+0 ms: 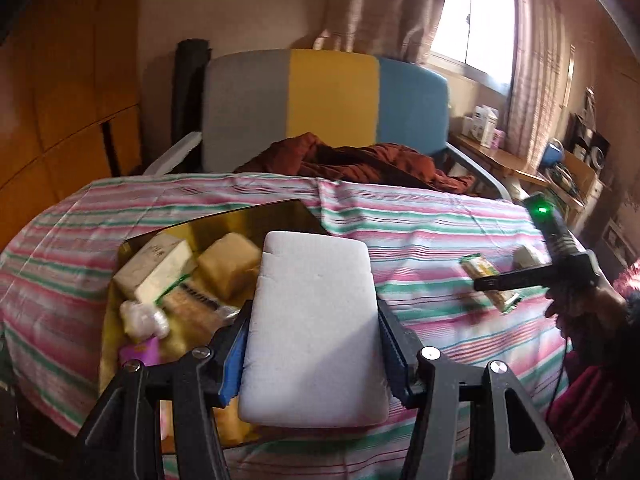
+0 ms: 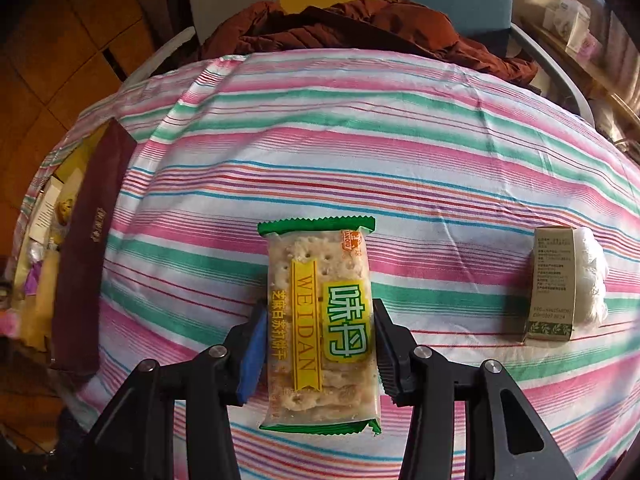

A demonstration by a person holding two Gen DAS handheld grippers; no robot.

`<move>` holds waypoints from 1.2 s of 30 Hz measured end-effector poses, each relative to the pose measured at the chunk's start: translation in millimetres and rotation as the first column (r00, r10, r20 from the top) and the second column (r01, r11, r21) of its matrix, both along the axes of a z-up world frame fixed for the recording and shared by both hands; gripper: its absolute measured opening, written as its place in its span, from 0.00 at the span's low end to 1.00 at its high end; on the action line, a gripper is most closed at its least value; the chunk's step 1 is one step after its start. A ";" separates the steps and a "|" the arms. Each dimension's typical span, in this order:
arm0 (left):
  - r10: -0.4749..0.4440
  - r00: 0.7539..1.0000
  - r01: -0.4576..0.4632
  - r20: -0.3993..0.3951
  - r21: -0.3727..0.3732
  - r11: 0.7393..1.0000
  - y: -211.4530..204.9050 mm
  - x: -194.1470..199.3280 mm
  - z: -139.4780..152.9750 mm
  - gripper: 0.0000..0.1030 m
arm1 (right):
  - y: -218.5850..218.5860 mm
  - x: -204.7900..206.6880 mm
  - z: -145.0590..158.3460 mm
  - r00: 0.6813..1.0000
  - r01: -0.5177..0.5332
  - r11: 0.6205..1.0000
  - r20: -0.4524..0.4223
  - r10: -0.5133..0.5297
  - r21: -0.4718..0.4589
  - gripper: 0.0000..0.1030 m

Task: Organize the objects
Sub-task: 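Carry the sponge and cracker packet to the gold tray and open both grippers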

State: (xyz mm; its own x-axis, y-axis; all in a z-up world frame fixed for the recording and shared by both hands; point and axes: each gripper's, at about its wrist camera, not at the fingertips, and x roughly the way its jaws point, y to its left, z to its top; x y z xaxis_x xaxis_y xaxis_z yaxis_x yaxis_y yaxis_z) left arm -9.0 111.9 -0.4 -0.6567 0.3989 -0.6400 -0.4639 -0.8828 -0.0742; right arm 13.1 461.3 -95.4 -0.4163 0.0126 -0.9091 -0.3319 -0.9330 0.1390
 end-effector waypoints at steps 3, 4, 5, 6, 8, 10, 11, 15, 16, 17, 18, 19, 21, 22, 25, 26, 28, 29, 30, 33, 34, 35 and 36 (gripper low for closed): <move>0.069 0.998 -0.069 0.013 0.013 0.998 -28.4 -6.7 -2.6 0.56 | -19.3 -7.9 11.7 0.999 -0.007 1.000 -0.041 0.006 -0.025 0.47; 0.099 0.995 -0.100 0.020 0.017 0.995 -40.2 -9.4 -4.0 0.56 | -26.7 -10.1 17.0 0.998 -0.018 0.999 -0.060 0.016 -0.035 0.47; 0.119 0.993 -0.119 0.026 0.022 0.993 -48.3 -12.1 -4.8 0.56 | -37.3 -12.2 24.5 0.996 -0.035 0.999 -0.084 0.032 -0.040 0.47; 0.141 0.989 -0.142 0.037 0.033 0.989 -58.3 -14.8 -6.1 0.56 | -46.1 -12.4 30.8 0.994 -0.048 0.998 -0.101 0.044 -0.044 0.47; 0.173 0.984 -0.176 0.052 0.051 0.983 -72.6 -18.4 -7.6 0.56 | -67.6 -17.9 45.1 0.987 -0.089 0.994 -0.142 0.079 -0.066 0.47; 0.204 0.977 -0.208 0.062 0.071 0.975 -86.1 -22.1 -9.4 0.56 | -91.9 -27.5 57.1 0.978 -0.132 0.988 -0.175 0.117 -0.078 0.47; 0.214 0.974 -0.220 0.073 0.083 0.972 -91.7 -24.5 -10.5 0.56 | -103.9 -33.7 61.7 0.973 -0.154 0.984 -0.188 0.136 -0.085 0.47; 0.231 0.968 -0.242 0.097 0.120 0.963 -103.2 -30.1 -12.5 0.55 | -152.0 -59.4 73.8 0.951 -0.243 0.964 -0.221 0.216 -0.104 0.47; 0.228 0.969 -0.239 0.095 0.120 0.964 -103.6 -31.6 -12.6 0.55 | -161.3 -64.8 76.6 0.947 -0.259 0.960 -0.226 0.230 -0.105 0.47; 0.221 0.971 -0.232 0.092 0.122 0.965 -102.3 -32.5 -12.8 0.56 | -169.4 -71.3 78.6 0.943 -0.269 0.957 -0.232 0.238 -0.113 0.47; 0.215 0.972 -0.226 0.093 0.123 0.966 -100.7 -33.8 -13.4 0.56 | -174.9 -77.3 79.4 0.941 -0.276 0.953 -0.236 0.243 -0.122 0.47; 0.208 0.973 -0.220 0.099 0.127 0.967 -99.4 -34.8 -13.6 0.56 | -180.4 -85.2 80.1 0.939 -0.283 0.950 -0.239 0.247 -0.130 0.47; 0.192 0.976 -0.206 0.108 0.138 0.969 -94.0 -38.9 -13.6 0.56 | -187.9 -98.2 80.5 0.940 -0.280 0.950 -0.238 0.243 -0.136 0.47; 0.184 0.977 -0.198 0.105 0.137 0.971 -90.1 -41.2 -13.4 0.56 | -191.1 -104.8 80.6 0.943 -0.275 0.951 -0.236 0.237 -0.144 0.47; 0.162 0.982 -0.174 0.095 0.140 0.975 -78.8 -48.6 -11.5 0.56 | -196.5 -123.3 79.8 0.948 -0.260 0.950 -0.232 0.217 -0.172 0.47; 0.160 0.982 -0.173 0.096 0.136 0.976 -74.7 -52.6 -11.9 0.56 | -196.5 -129.1 79.5 0.950 -0.253 0.951 -0.231 0.210 -0.177 0.47; 0.152 0.982 -0.167 0.109 0.136 0.977 -69.5 -58.5 -12.3 0.56 | -197.0 -140.8 79.3 0.955 -0.238 0.952 -0.226 0.192 -0.194 0.47; 0.149 0.983 -0.164 0.111 0.137 0.977 -66.4 -61.8 -13.4 0.57 | -197.2 -147.2 78.7 0.957 -0.233 0.951 -0.224 0.187 -0.202 0.48; 0.155 0.982 -0.168 0.106 0.134 0.977 -65.0 -63.0 -13.8 0.57 | -196.2 -152.4 78.8 0.958 -0.227 0.952 -0.224 0.180 -0.206 0.49; 0.154 0.979 -0.168 0.134 0.095 0.981 -58.0 -69.8 -22.2 0.60 | -194.0 -164.9 80.8 0.960 -0.194 0.958 -0.242 0.141 -0.211 0.71; 0.157 0.975 -0.172 0.154 0.093 0.981 -58.5 -70.2 -26.0 0.65 | -193.3 -166.4 81.8 0.960 -0.187 0.961 -0.246 0.135 -0.205 0.73; 0.160 0.973 -0.179 0.168 0.100 0.979 -60.6 -69.3 -29.3 0.68 | -194.2 -166.6 82.6 0.960 -0.185 0.963 -0.247 0.135 -0.194 0.73; 0.164 0.971 -0.183 0.175 0.102 0.978 -61.9 -68.4 -31.4 0.68 | -195.9 -165.0 83.0 0.958 -0.191 0.964 -0.248 0.143 -0.184 0.73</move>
State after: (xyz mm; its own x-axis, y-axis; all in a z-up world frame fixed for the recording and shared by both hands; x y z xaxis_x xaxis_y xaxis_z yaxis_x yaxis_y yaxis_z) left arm -77.3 50.0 -31.8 -0.6118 0.3660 -0.7012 -0.2770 -0.9295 -0.2434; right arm -151.9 265.5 -12.4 -0.5952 -0.2506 -0.7635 -0.1099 -0.9158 0.3864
